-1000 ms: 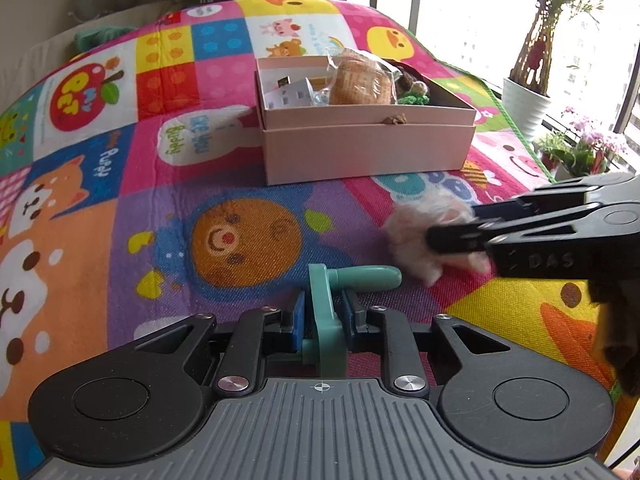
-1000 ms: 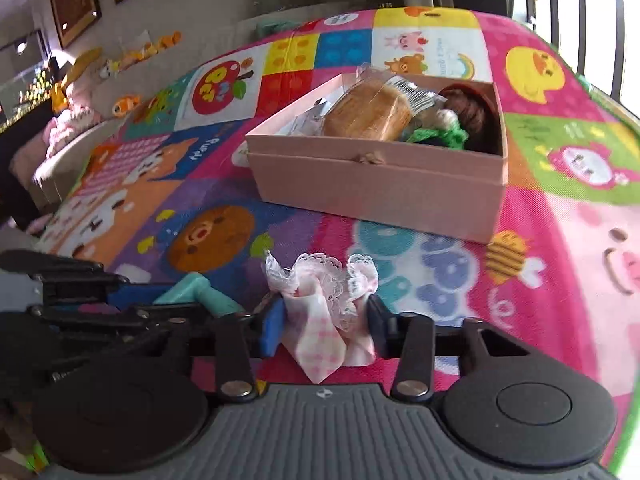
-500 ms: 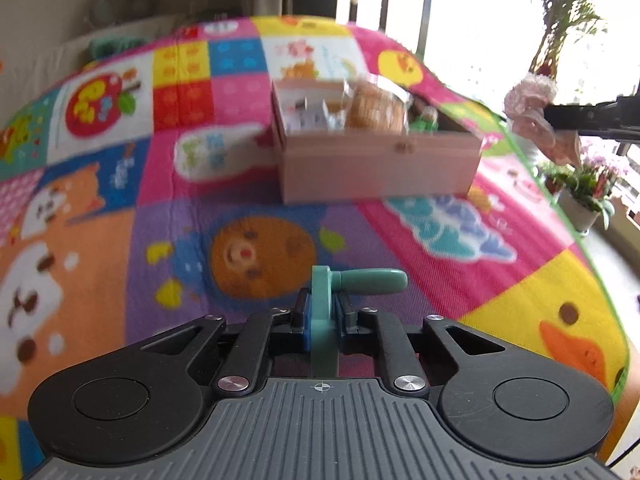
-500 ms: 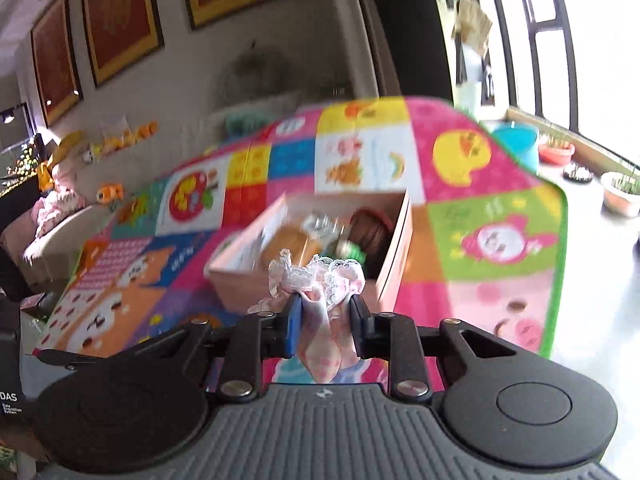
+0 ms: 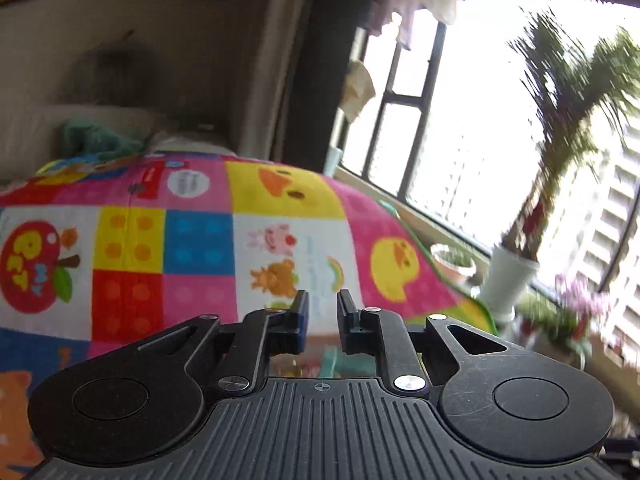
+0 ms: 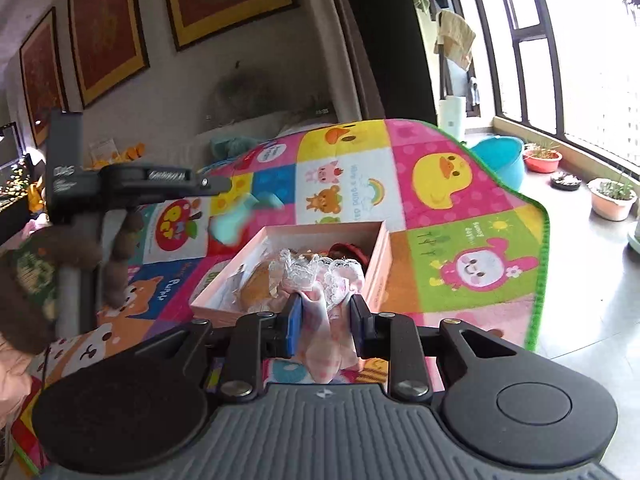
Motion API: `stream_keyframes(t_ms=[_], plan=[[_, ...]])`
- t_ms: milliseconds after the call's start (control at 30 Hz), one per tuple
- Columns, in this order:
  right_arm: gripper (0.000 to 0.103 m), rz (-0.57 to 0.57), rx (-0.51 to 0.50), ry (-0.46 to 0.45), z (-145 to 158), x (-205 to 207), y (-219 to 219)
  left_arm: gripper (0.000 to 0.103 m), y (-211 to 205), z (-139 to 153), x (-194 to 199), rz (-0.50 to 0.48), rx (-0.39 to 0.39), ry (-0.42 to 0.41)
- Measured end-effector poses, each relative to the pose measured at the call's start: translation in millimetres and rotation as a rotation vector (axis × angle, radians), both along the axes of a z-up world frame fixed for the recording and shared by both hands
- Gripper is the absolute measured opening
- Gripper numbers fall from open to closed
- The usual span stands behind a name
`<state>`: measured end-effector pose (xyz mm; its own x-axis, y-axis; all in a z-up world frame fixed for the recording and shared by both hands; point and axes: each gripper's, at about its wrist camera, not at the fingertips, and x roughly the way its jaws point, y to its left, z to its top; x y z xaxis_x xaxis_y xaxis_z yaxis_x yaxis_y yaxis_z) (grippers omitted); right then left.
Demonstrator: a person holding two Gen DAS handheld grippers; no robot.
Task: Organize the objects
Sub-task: 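Drop the pink lace cloth into the pink box with the right gripper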
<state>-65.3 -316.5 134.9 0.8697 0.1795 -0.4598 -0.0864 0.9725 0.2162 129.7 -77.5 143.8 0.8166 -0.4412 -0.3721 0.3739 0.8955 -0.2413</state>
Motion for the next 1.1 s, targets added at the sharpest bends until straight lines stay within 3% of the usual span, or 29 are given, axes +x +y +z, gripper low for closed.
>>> stream_keyframes(t_ms=[100,300,467,633,733,800,1000,1100], plan=[[0.025,-0.028,-0.001,0.001,7,8,-8,0.018,15,-9,1,0.020,-0.070,0.040],[0.025,0.040,0.037,0.021,25,68,-4,0.018,49,-49,-58,-0.034,-0.009,0.020],[0.025,0.015,0.058,0.183,13,179,9,0.018,75,-95,-88,-0.061,-0.103,0.054],[0.025,-0.034,-0.009,0.356,-29,264,44,0.018,94,-113,-83,-0.080,-0.232,0.052],[0.025,-0.068,-0.149,0.424,-53,283,68,0.018,102,-121,-78,-0.083,-0.266,0.067],[0.025,-0.087,-0.183,0.469,-63,285,72,0.018,104,-125,-76,-0.068,-0.255,0.074],[0.026,-0.034,-0.230,0.498,-61,274,70,0.018,107,-125,-77,-0.029,-0.255,0.072],[0.039,-0.052,-0.198,0.491,-57,266,60,0.018,106,-124,-77,0.002,-0.230,0.081]])
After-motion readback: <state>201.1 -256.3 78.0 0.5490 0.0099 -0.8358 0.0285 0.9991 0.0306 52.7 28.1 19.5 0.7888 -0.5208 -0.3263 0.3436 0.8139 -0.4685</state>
